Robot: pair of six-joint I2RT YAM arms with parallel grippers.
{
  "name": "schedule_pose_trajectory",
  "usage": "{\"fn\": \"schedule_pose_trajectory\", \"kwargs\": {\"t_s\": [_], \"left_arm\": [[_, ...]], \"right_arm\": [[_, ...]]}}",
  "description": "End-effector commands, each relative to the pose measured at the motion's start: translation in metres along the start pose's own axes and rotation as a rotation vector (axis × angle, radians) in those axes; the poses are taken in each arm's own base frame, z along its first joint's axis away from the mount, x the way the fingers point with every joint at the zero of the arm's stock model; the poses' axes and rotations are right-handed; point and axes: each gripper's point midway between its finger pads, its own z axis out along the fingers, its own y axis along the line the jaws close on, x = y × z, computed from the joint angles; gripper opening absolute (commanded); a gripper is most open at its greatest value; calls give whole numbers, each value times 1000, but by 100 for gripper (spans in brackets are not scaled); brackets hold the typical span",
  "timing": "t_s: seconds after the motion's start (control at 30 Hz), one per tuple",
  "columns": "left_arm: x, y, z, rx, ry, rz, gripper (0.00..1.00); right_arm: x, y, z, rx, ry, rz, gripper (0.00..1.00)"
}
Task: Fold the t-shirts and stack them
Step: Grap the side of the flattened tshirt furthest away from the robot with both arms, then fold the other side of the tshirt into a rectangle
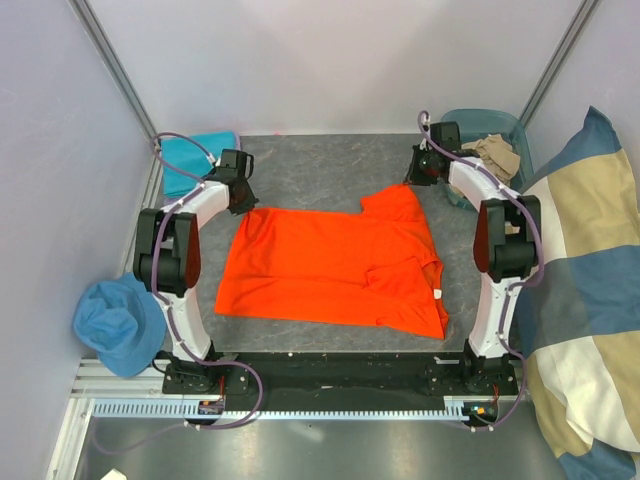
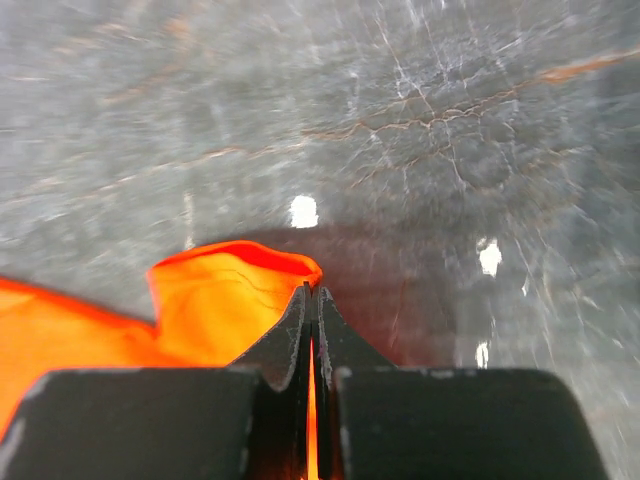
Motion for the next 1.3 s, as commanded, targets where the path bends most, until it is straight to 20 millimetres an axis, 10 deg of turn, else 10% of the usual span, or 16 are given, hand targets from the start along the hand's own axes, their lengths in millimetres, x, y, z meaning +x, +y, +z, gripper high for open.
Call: {"fn": "schedule_pose_trajectory", "kwargs": {"t_s": [0.0,0.63,1.27], "left_arm": [[-25,-10,-39,75,-86,-34,2],[-3,25,-76,1,-97,-11,2],[52,66,-97,-65,-56,-88,2]], "right_arm": [[-26,15,-55,-7,-112,-1,0],[93,-15,-158,143,-92,150,0],[175,7,-221,25,-10,254,0]]}}
